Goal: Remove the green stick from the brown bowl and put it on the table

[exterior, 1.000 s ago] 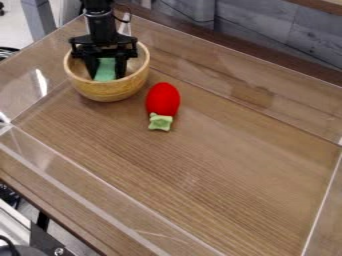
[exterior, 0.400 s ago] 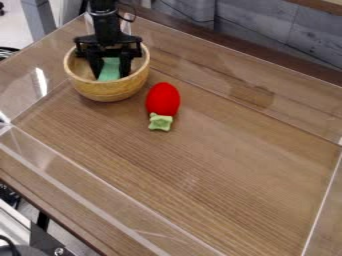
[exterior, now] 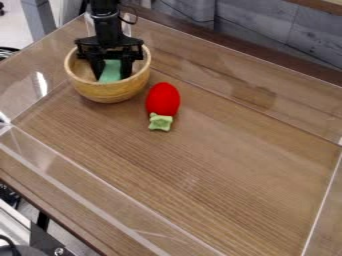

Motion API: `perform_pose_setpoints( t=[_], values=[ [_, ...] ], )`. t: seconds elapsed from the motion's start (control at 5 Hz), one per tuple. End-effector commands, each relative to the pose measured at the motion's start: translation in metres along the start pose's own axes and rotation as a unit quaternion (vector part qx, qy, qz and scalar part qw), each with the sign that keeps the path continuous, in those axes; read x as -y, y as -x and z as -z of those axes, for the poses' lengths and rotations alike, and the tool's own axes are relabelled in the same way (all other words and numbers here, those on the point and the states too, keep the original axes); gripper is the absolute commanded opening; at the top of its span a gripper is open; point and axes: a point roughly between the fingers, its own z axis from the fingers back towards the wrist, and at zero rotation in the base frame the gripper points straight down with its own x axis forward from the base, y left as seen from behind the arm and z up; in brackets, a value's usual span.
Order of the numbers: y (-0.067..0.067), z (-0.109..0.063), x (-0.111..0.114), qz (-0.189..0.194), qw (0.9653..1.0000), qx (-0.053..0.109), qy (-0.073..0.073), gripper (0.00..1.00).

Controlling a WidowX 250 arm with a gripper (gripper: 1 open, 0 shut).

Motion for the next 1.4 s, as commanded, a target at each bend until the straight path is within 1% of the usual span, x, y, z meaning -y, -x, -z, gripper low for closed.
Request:
perform_pose_setpoints(
  t=[0.0,0.4,0.6,0.8,1.0,1.2],
  values=[
    [-0.003,-0.039,0.001,-0.002,0.9991,0.037,0.022,0.0],
    [-0.01,-0.077,0.0,-0.025,0.9968,0.052,0.055,0.0],
    [-0.006,-0.085,0.007,-0.056,0.9946,0.054,0.068,0.0],
    [-0.002,-0.095,0.016,-0.086,0.9912,0.055,0.084,0.0],
    [0.01,-0.107,0.031,-0.074,0.9912,0.05,0.098,0.0],
    [0.029,-0.11,0.059,-0.037,0.993,0.041,0.105,0.0]
  ],
)
